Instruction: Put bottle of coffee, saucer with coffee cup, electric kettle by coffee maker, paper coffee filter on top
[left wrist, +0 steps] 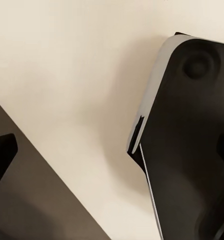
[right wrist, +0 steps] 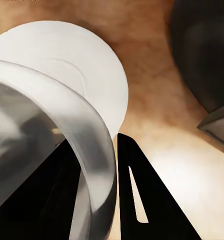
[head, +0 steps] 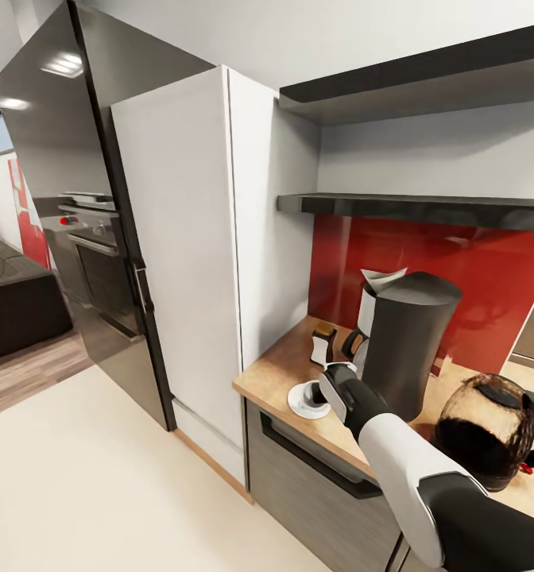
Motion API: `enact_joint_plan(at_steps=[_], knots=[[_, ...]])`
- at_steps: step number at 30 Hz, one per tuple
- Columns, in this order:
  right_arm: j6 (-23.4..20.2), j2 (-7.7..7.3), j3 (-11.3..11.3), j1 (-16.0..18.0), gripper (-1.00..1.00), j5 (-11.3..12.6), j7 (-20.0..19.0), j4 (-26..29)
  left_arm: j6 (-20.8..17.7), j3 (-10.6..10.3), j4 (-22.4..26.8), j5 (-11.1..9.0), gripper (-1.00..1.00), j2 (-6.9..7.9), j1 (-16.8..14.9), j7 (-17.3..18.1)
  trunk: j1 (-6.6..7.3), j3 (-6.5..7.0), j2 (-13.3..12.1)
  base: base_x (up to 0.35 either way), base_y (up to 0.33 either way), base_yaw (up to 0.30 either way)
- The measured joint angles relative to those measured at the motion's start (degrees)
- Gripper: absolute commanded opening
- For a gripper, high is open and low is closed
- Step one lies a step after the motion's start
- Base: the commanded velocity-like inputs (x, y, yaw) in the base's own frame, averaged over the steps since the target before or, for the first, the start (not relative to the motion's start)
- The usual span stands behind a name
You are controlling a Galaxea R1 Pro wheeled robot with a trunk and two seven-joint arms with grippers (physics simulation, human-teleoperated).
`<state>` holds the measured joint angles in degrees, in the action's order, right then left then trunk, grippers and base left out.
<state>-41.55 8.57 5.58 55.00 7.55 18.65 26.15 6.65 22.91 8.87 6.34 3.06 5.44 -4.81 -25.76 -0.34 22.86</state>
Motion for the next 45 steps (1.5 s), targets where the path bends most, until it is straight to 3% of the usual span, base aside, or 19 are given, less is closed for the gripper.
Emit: enact_joint_plan(at_steps=[45], knots=[[0.0, -0.09, 0.0, 0.0, -1.00, 0.0, 0.1, -1.5, 0.1, 0.0, 0.0, 0.0, 1.00, 0.04, 0.0, 0.0, 0.01, 0.00, 0.0, 0.033, 0.005, 0.000]])
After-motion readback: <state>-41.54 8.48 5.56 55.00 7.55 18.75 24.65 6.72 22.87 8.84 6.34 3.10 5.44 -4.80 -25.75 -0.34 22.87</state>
